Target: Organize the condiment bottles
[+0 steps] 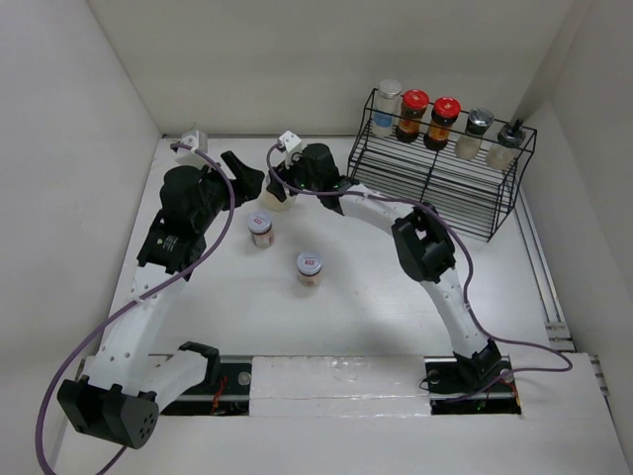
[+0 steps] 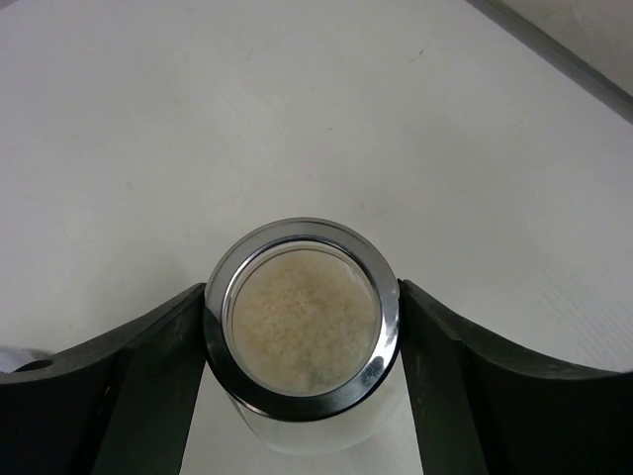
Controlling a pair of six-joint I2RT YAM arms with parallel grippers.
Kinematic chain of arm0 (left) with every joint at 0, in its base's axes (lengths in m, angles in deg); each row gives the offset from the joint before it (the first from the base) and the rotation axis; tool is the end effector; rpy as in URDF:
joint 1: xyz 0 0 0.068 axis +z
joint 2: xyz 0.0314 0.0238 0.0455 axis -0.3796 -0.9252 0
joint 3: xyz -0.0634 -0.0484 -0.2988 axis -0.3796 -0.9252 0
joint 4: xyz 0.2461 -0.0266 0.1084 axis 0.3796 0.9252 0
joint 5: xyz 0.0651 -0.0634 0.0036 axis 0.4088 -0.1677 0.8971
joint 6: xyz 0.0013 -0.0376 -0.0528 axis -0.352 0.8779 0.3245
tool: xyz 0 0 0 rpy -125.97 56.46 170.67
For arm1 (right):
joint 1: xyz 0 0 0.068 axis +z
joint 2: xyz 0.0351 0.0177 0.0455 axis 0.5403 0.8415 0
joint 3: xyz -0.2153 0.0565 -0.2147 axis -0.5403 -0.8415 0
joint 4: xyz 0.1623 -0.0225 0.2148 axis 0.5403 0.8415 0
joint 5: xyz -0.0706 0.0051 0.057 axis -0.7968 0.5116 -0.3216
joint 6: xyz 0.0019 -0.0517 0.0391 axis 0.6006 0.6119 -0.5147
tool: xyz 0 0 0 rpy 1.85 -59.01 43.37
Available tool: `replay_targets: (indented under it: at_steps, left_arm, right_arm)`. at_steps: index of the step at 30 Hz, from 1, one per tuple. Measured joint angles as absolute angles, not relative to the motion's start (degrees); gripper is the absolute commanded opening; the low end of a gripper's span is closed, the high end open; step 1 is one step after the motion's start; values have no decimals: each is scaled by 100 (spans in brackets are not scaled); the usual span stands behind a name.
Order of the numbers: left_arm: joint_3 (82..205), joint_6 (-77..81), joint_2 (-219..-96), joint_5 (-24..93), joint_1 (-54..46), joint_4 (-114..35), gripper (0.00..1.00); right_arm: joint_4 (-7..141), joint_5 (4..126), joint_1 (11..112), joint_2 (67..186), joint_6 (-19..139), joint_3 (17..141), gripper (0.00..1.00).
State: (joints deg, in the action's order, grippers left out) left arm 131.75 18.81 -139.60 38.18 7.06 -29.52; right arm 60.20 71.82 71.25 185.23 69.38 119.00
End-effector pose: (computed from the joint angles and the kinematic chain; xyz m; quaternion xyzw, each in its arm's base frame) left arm 0.2223 -0.0647 0.4321 -0.0581 0.7322 -0.2799 0.6181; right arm 0.4800 0.3989 0.2212 -0.3518 0.7232 0.2795 0.5245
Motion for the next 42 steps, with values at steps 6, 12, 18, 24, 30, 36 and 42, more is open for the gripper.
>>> replay_targets:
  at_steps: [6, 12, 18, 24, 30, 36, 42]
  left_arm:
    - [13175, 1876, -13960, 3818, 706, -2952, 67]
    - [13175, 1861, -13958, 3838, 706, -2952, 67]
    - [13175, 1861, -13958, 3820, 706, -2950, 67]
    - [13175, 1861, -13958, 3798, 706, -2952, 67]
    - [13175, 1861, -13958, 3790, 706, -2952, 67]
    - [13175, 1861, -13958, 3776, 706, -2952, 70]
    - [13175, 1861, -13958, 3742, 706, -2952, 71]
  right_arm:
    - [5852, 7444, 7066, 17590, 6735, 10628, 52]
    - [5683, 7953, 6762, 16016, 6401, 9590, 52]
    - [5240, 8001, 5840, 14427, 6250, 9295, 51]
    - [5102, 7818, 4943, 13981, 6228, 9177, 51]
    - [5541, 7735, 4655, 14219, 6224, 8899, 51]
    - [6073, 7562, 4548, 14523, 6261, 8892, 51]
    - [6848, 7027, 4552, 14980, 6641, 9491, 52]
